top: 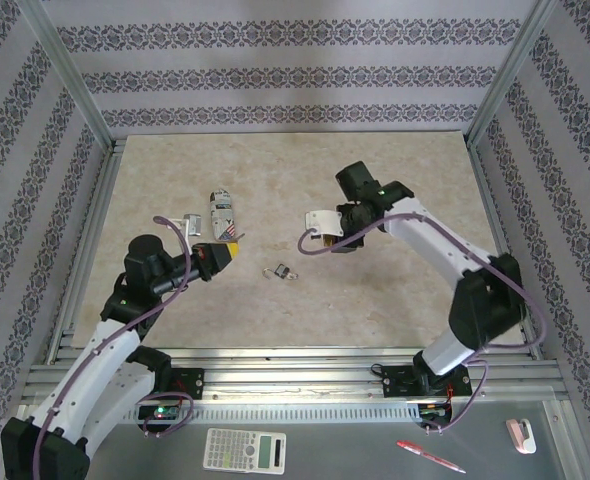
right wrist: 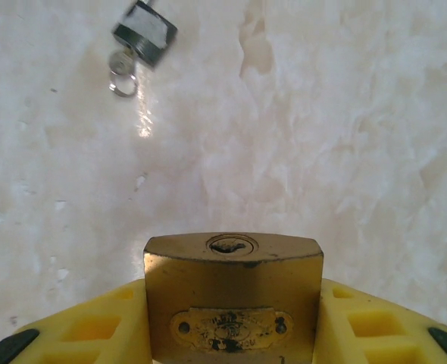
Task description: Unlock with the key
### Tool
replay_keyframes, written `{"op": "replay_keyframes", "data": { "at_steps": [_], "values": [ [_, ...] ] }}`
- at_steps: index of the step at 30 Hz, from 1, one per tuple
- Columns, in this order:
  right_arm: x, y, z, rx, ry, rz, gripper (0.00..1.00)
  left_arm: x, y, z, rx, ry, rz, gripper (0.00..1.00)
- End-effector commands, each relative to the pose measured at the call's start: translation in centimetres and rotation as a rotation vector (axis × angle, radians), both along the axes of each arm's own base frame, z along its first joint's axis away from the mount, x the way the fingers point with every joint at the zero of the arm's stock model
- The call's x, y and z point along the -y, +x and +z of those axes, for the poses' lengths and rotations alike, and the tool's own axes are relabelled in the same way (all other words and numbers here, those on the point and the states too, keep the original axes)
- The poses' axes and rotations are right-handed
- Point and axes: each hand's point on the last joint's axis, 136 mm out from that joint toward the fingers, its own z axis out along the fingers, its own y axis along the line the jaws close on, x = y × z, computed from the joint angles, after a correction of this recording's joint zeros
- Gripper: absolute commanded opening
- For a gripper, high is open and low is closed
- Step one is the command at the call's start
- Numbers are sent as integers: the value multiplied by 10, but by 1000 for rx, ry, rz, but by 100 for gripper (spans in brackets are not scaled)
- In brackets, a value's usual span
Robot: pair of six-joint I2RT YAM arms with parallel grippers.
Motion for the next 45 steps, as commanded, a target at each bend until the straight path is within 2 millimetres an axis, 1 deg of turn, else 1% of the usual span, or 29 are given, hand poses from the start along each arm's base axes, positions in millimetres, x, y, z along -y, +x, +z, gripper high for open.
{"op": "replay_keyframes", "data": {
  "at_steps": [1, 2, 6, 9, 11, 13, 16, 21, 23, 25, 28, 34, 38, 42, 45],
  "values": [
    [-5, -30, 22, -6, 50, 27, 0, 14, -2, 21, 73, -75, -64, 0],
    [-6, -35, 27, 4, 56, 35, 0, 19, -3, 21, 76, -80, -82, 0],
    [-16, -52, 52, 47, 105, 62, 0, 52, -14, 20, 95, -96, -186, 0],
    [-19, -55, 59, 87, 87, 67, 0, 68, -16, 17, 80, -99, -227, 0],
    [-22, -54, 63, 92, 85, 53, 0, 75, -15, 15, 70, -108, -234, 0],
    [-26, -54, 65, 94, 80, 44, 0, 79, -13, 15, 64, -137, -236, 0],
    [-32, -53, 60, 113, 46, 32, 0, 84, -13, 20, 73, -174, -252, 0],
    [-41, -45, 56, 118, 15, -27, 0, 93, -24, 23, 98, -187, -309, 0],
    [-43, -44, 55, 128, -4, -36, 0, 94, -27, 21, 91, -186, -324, 0],
    [-44, -42, 56, 131, -7, -46, 0, 92, -24, 12, 65, -160, -297, 0],
    [-40, -40, 57, 148, -20, -64, 0, 90, -23, 7, 53, -136, -278, 0],
    [-44, -42, 69, 181, 15, -52, 0, 89, -17, -8, -11, -107, -247, 0],
    [-50, -45, 68, 189, 12, -35, 0, 91, -13, -12, -43, -111, -236, 0],
    [-59, -48, 69, 193, 43, -14, 0, 94, -10, -12, -64, -124, -243, 0],
    [-62, -48, 71, 201, 38, -10, 0, 96, -8, -15, -82, -120, -244, 0]
  ]
}}
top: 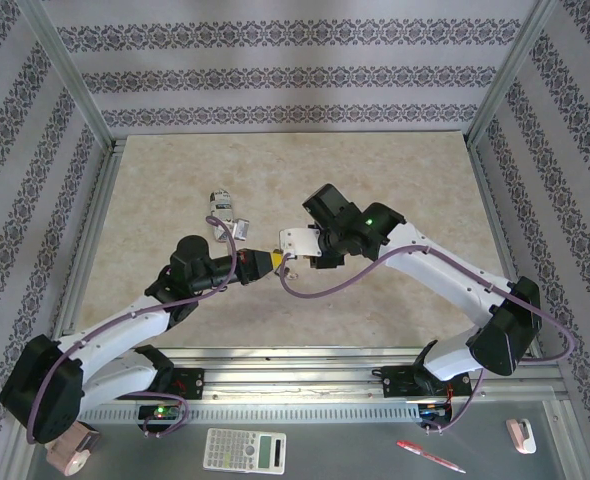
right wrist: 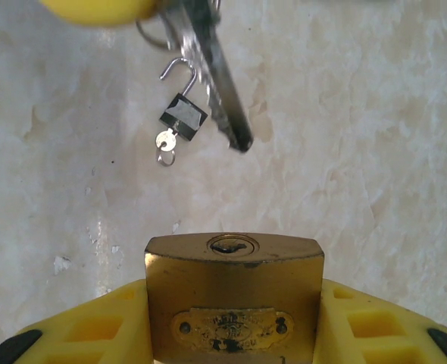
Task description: Unlock with the key
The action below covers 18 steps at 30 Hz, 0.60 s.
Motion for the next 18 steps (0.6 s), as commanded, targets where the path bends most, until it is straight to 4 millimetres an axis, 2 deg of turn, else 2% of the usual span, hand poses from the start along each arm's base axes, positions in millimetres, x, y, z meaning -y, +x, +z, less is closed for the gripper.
{"op": "replay_keyframes", "data": {
  "at_steps": [1, 6, 18],
  "values": [
    [-11, 3, 26, 63, 73, 3, 0, 5, 1, 9, -2, -17, -11, 0],
    [-15, -4, 23, 44, 71, 21, 0, 6, 1, 8, -9, -35, -11, 0],
    [-24, -6, 22, 42, 80, 30, 0, 9, -2, 6, -25, -49, -35, 0]
  ]
}}
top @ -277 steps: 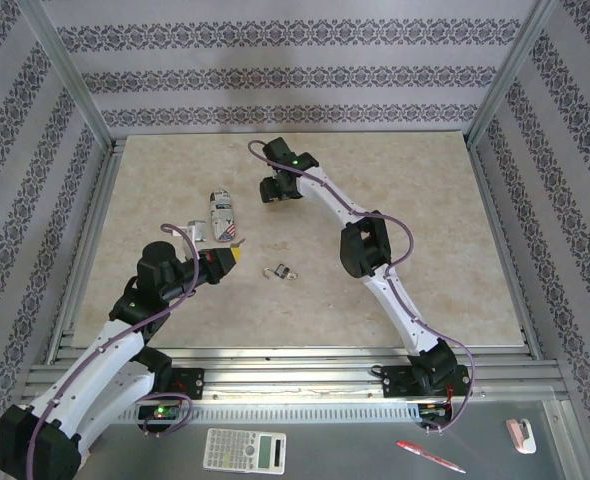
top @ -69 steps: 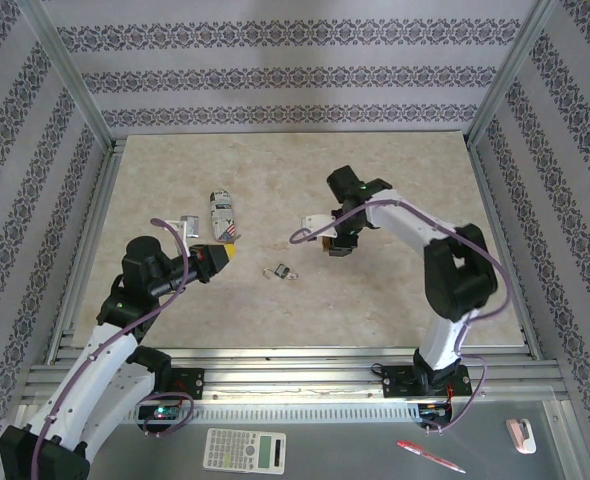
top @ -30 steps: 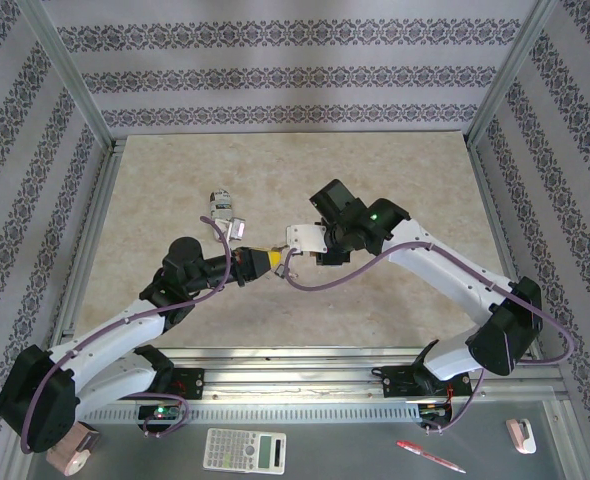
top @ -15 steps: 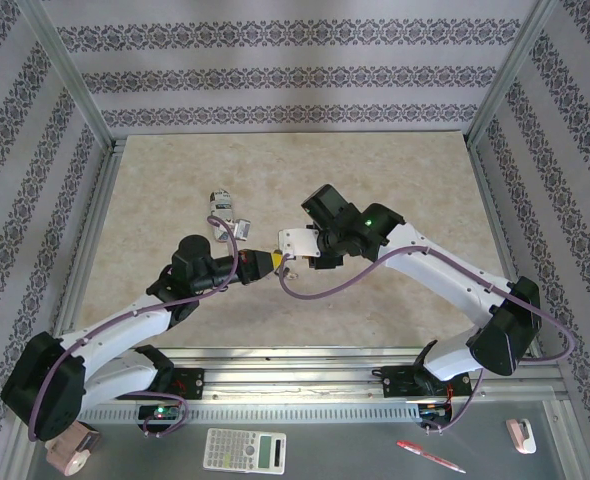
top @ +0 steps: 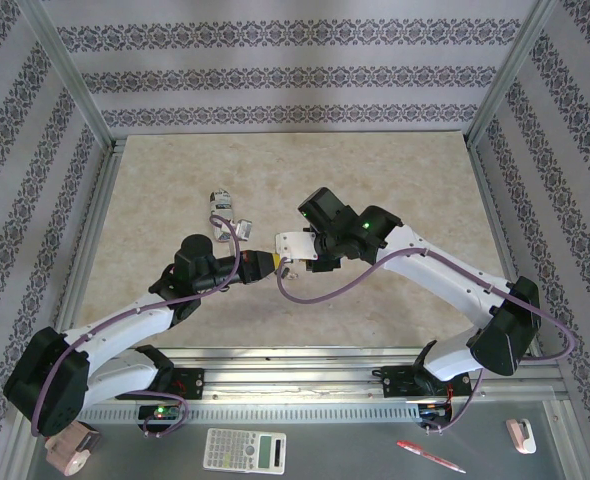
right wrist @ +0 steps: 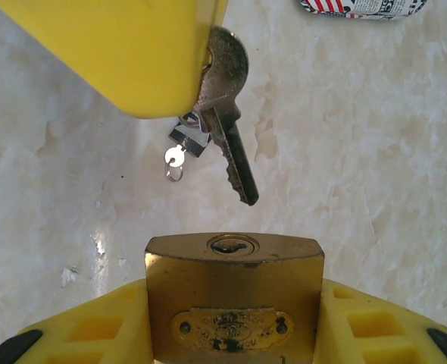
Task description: Unlock with the key
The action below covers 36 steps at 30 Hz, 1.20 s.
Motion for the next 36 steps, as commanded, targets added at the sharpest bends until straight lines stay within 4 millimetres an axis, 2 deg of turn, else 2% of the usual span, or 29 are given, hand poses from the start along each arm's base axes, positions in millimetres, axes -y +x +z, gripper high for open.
{"op": "replay_keyframes", "data": {
  "at_steps": [1, 18, 29, 36],
  "values": [
    [-15, 2, 20, 40, 68, 4, 0, 5, -3, 15, 40, -44, -29, 0],
    [-24, 7, 19, 40, 66, 9, 0, 7, -7, 4, 19, -30, -44, 0],
    [-20, 10, 19, 49, 56, -2, 0, 4, -8, -4, 3, -15, -31, 0],
    [-21, 6, 22, 38, 73, 6, 0, 2, -9, -1, 9, -18, -22, 0]
  ]
}}
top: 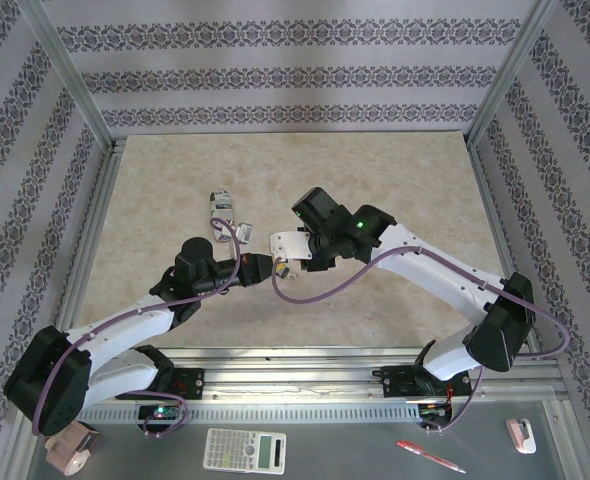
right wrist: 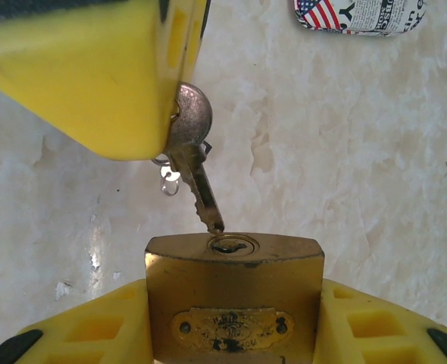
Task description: Unlock with the key
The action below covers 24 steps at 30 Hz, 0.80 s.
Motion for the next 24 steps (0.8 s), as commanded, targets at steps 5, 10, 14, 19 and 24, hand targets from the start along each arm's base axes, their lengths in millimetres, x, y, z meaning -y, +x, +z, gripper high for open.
{"op": "replay_keyframes", "data": {
  "at_steps": [5, 10, 14, 19, 24],
  "values": [
    [-10, 1, 16, 12, 58, -2, 0, 5, -3, 14, 41, -47, -19, 0],
    [-8, 0, 13, 10, 51, -4, 0, 6, -5, 17, 50, -50, -28, 0],
    [-10, -1, 16, 9, 65, -3, 0, 5, -5, 15, 46, -42, -27, 0],
    [-12, -7, 14, -1, 67, 23, 0, 8, -6, 14, 41, -59, -48, 0],
    [-13, -13, 12, -18, 79, 47, 0, 12, -10, 22, 65, -74, -86, 0]
  ]
}}
